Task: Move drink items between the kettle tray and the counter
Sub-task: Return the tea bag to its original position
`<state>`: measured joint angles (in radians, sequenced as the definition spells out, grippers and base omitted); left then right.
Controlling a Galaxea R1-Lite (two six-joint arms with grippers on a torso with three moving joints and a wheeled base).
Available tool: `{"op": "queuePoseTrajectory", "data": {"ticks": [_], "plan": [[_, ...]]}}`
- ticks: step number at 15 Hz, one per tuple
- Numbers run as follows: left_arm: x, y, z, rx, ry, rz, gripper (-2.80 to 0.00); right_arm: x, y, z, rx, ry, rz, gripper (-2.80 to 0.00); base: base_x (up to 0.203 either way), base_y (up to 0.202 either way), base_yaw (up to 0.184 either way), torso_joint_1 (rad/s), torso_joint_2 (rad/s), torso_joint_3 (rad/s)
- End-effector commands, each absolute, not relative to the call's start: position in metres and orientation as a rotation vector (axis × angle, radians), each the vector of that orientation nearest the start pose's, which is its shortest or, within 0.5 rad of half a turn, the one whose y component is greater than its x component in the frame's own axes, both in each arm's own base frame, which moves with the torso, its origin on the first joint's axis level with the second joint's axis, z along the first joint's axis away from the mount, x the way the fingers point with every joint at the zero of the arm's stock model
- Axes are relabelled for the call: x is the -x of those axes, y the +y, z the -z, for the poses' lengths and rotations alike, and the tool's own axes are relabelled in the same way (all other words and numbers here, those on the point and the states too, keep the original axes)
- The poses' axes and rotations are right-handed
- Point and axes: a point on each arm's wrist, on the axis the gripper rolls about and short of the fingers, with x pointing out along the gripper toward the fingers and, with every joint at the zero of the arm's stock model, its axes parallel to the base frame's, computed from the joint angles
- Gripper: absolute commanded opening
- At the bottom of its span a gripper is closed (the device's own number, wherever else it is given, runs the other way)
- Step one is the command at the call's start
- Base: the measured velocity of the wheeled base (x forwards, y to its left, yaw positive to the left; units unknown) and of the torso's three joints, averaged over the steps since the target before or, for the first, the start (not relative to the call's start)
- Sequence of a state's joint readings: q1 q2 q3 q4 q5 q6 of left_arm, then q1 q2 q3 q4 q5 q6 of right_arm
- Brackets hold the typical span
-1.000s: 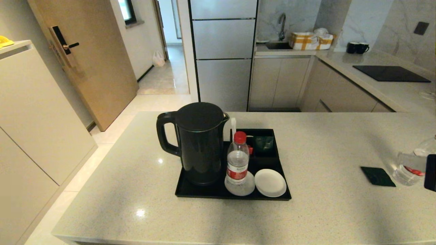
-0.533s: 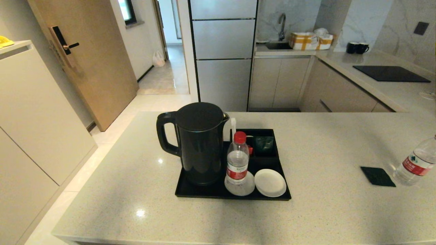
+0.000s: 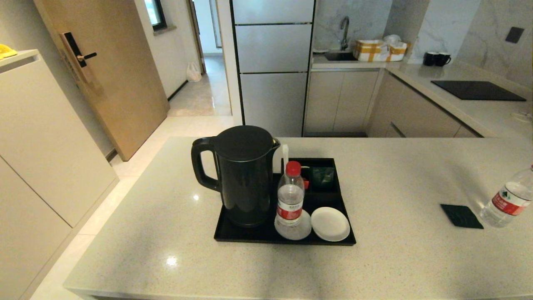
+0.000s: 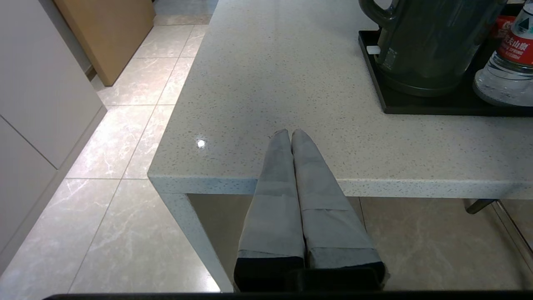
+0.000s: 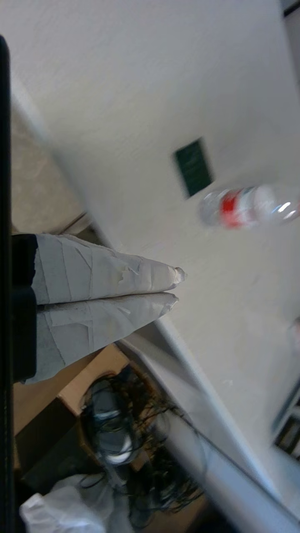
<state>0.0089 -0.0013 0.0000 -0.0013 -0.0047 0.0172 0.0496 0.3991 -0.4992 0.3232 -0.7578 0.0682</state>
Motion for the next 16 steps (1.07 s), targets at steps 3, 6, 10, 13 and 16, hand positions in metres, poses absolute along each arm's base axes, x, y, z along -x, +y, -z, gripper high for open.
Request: {"op": "queuePoseTrajectory", "data": {"ticks": [3,6,10,13,16], "plan": [[0.023,0.000,-0.075,-0.017,0.000,-0.005,-2.80,0.063,-0.013,-0.141,-0.015,0.082,0.618,-2.80,0.000,0.000,0.000,0.000,0.00,0.000],[0.023,0.000,-0.075,-0.017,0.000,-0.006,-2.80,0.059,-0.008,-0.116,0.014,0.116,0.394,-2.80,0.000,0.000,0.000,0.000,0.00,0.000],[0.023,0.000,-0.075,-0.017,0.000,-0.005,-2.80,0.045,-0.004,-0.098,0.027,0.133,0.178,-2.80,0.000,0.000,0.000,0.000,0.00,0.000],[0.023,0.000,-0.075,-0.018,0.000,-0.005,-2.80,0.030,-0.003,-0.086,0.054,0.035,0.118,-2.80,0.000,0.000,0.000,0.000,0.00,0.000],[0.023,0.000,-0.075,-0.017,0.000,-0.005,-2.80,0.025,0.000,-0.073,0.010,0.063,0.013,-2.80,0.000,0.000,0.000,0.000,0.00,0.000]]}}
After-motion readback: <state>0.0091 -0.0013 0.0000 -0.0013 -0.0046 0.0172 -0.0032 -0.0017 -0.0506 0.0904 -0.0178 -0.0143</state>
